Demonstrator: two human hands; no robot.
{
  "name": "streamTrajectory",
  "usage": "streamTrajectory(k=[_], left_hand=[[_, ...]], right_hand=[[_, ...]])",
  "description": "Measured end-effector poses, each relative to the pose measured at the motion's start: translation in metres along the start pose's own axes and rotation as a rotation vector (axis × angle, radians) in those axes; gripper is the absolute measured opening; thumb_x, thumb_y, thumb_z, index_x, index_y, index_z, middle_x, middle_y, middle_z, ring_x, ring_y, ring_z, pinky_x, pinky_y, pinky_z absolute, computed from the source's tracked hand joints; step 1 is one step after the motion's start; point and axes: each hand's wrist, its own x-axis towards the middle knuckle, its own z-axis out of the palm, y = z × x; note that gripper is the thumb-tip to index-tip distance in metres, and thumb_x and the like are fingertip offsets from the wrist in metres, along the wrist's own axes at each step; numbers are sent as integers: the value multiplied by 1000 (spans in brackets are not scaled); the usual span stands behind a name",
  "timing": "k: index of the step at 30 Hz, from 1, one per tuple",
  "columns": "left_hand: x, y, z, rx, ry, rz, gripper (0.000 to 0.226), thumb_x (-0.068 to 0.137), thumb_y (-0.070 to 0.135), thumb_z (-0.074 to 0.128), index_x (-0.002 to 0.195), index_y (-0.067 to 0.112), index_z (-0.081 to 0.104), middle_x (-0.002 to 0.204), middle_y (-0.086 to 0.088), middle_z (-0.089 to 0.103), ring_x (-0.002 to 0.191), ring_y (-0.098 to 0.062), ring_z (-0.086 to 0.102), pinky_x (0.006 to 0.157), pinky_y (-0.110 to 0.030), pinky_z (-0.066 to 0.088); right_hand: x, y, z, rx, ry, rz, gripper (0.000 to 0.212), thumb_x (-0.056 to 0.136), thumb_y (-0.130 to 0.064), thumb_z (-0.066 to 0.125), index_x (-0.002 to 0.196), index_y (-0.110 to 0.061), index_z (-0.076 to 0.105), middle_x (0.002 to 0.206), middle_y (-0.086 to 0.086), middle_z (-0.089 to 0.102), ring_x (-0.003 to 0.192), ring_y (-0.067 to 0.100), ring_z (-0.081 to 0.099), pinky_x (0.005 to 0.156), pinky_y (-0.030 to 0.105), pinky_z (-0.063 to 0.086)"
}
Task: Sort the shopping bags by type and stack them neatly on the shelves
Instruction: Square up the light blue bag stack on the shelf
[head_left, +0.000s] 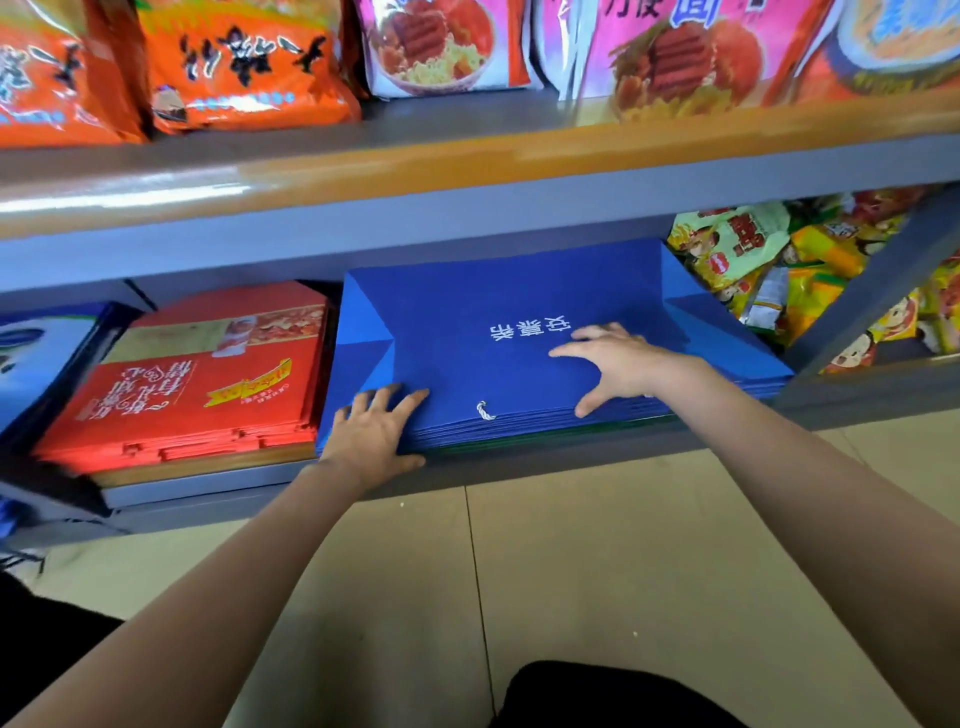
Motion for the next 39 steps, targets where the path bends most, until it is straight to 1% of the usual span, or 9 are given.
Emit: streamTrajectory(k=[6,17,23,30,32,33,35,37,39], left_hand=[[4,14,-6,-8,195,132,66,87,52,53,143,28,28,143,1,30,129,-22,29,105,-35,26],[16,17,4,-90,153,123,56,88,44,57,135,26,34,132,-1,36,122,-21,35,100,-38,32],[-3,-35,3,-296,559,159,38,83,36,43,104,11,63,100,-7,59,89,-29,57,74,-39,44],[-63,-172,3,165,395,126,28,71,21,46,95,12,57,86,-9,62,68,-28,60,57,-31,46],[-86,-205,8,283,242,56,37,66,19,65,101,9,63,99,-12,62,79,-30,61,63,-34,49],[-96,-216,13,296,142,1,49,69,20,68,115,7,58,118,-15,57,98,-31,58,76,-38,49],[-110,-237,30,274,-9,-86,60,88,23,50,143,10,29,150,-15,24,134,-31,30,106,-41,31],[-114,-248,36,255,-66,-145,60,92,22,38,148,14,16,155,-10,10,140,-28,17,113,-40,21],[-113,-254,39,253,-26,-125,60,92,23,37,147,14,17,154,-10,14,138,-28,20,111,-40,21]], right_hand=[[13,-17,9,-75,-57,-16,103,67,-44,80,145,-45,13,156,-7,4,139,33,9,110,54,23],[22,-40,11,-131,-63,-44,99,67,-47,79,146,-38,20,148,-3,23,133,30,19,102,48,36],[29,-109,-8,-27,25,-301,77,74,-47,73,140,-28,38,143,-6,32,133,23,24,109,40,29],[77,-234,-15,5,74,-521,68,81,-35,71,139,-22,39,140,1,39,129,21,33,104,37,34],[85,-270,-10,-31,76,-572,67,82,-32,70,140,-21,39,139,3,38,130,23,33,104,37,34],[88,-285,-5,-62,72,-590,66,82,-30,70,140,-20,40,139,4,38,129,23,34,104,37,35],[96,-310,7,-148,65,-604,59,84,-28,68,137,-19,43,136,4,38,125,24,39,101,39,38],[105,-327,19,-249,77,-596,48,87,-25,64,131,-18,48,133,3,40,124,28,39,100,41,39],[110,-339,27,-296,98,-559,37,88,-21,62,122,-15,50,128,4,42,125,30,37,101,41,37]])
